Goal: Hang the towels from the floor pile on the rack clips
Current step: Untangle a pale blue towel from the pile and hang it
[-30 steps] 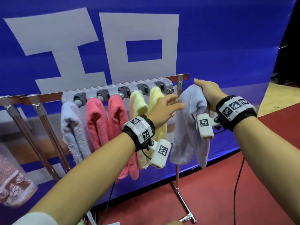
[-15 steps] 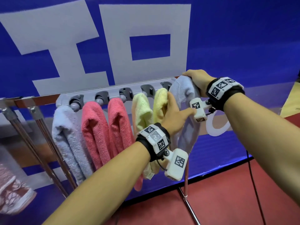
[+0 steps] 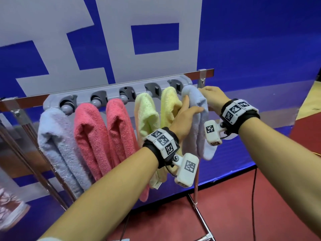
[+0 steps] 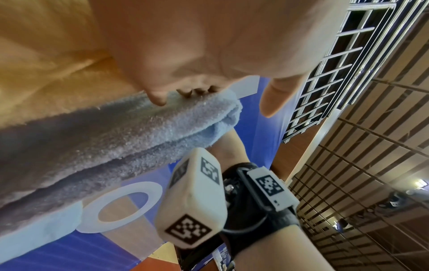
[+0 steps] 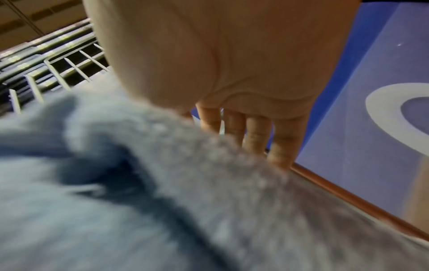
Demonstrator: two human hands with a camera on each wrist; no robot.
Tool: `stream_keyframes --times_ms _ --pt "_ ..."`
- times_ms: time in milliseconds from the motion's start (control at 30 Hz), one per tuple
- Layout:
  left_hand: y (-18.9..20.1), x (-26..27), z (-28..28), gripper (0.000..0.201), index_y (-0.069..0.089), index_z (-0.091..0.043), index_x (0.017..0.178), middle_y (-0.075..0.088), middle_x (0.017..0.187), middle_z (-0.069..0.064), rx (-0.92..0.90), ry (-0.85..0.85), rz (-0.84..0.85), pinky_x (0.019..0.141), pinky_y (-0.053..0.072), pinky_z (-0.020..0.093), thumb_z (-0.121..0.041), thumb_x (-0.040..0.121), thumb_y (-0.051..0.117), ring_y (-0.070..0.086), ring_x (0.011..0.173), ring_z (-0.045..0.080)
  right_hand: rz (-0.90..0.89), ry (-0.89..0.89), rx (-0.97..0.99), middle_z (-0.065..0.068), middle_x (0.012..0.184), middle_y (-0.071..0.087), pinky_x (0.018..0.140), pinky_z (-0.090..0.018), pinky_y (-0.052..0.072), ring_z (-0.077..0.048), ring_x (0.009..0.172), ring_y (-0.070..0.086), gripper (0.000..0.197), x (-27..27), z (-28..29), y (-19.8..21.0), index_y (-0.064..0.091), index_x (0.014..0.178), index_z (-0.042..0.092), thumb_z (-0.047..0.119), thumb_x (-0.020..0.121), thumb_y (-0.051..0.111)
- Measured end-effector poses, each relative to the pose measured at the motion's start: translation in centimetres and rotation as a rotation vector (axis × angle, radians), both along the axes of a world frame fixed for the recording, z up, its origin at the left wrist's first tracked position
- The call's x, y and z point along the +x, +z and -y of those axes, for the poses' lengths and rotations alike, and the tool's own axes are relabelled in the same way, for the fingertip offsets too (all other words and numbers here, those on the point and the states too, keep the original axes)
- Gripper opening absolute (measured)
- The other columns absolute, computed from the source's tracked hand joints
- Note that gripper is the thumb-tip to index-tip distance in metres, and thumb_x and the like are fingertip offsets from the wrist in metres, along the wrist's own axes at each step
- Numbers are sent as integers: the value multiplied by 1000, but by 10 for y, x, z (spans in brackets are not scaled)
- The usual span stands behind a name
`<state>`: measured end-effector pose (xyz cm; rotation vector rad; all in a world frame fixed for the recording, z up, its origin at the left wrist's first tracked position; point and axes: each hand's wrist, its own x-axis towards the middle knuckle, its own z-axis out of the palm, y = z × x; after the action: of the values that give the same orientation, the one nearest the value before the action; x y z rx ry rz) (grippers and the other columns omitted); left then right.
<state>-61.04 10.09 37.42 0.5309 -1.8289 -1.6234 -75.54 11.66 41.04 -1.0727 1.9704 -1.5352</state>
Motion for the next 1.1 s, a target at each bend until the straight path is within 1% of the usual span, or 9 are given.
stream_keyframes --times_ms 200,300,400,467,567,667,833,967,1100 --pt "4 8 -13 81 27 -29 152 55 139 3 42 -61 -10 107 44 40 -45 80 59 56 124 11 -65 8 -174 -4 73 55 65 -36 45 -21 71 51 23 15 -20 15 57 74 12 26 92 60" --pt "18 23 -22 50 34 -20 147 57 111 -21 3 -85 -38 84 43 14 -28 100 47 57 92 -22 -99 12 -196 -3 76 60 68 -40 50 -20 72 56 18 29 -33 24 60 75 14 26 89 62" --pt "34 47 -38 28 36 -32 131 46 99 -30 -49 -77 -10 75 37 11 -25 105 42 49 72 -32 -206 -30 -199 -4 86 68 81 -48 57 -25 83 66 16 44 -49 29 63 81 20 35 78 65" --pt "45 62 -44 30 36 -33 133 48 106 -28 -47 -90 2 86 39 18 -28 104 43 50 82 -29 -260 -72 -226 -2 88 69 81 -51 57 -24 86 68 12 56 -59 35 63 82 24 34 75 65" --pt "62 87 -50 47 35 -30 145 44 129 -16 -27 -70 31 104 34 37 -37 101 49 44 113 -4 -316 -31 -226 -2 88 67 76 -48 59 -16 76 66 11 85 -71 47 64 92 15 22 84 65" --pt "73 116 -49 11 52 -38 108 50 104 -15 -60 -13 9 86 37 33 -36 97 55 46 88 -3 -496 50 -165 2 90 66 75 -35 55 -13 81 63 14 117 -79 57 63 99 13 20 87 64" --pt "87 176 -44 64 47 -17 139 55 129 -1 -280 137 50 88 46 28 -37 83 70 56 118 14 -633 147 -102 2 106 65 85 -32 51 -16 98 63 30 174 -80 68 59 114 18 34 88 65" --pt "91 244 -25 55 48 -20 139 51 137 -3 -614 291 203 97 37 22 -35 90 68 51 119 11 -749 208 -38 2 117 63 86 -32 48 -17 96 62 44 226 -78 71 53 127 23 45 90 62" --pt "79 313 0 63 59 -19 127 57 128 -4 -836 436 309 108 36 31 -54 75 62 50 124 17 -926 300 -47 -2 130 58 95 -33 45 -16 109 57 51 275 -70 66 53 131 21 47 88 62"
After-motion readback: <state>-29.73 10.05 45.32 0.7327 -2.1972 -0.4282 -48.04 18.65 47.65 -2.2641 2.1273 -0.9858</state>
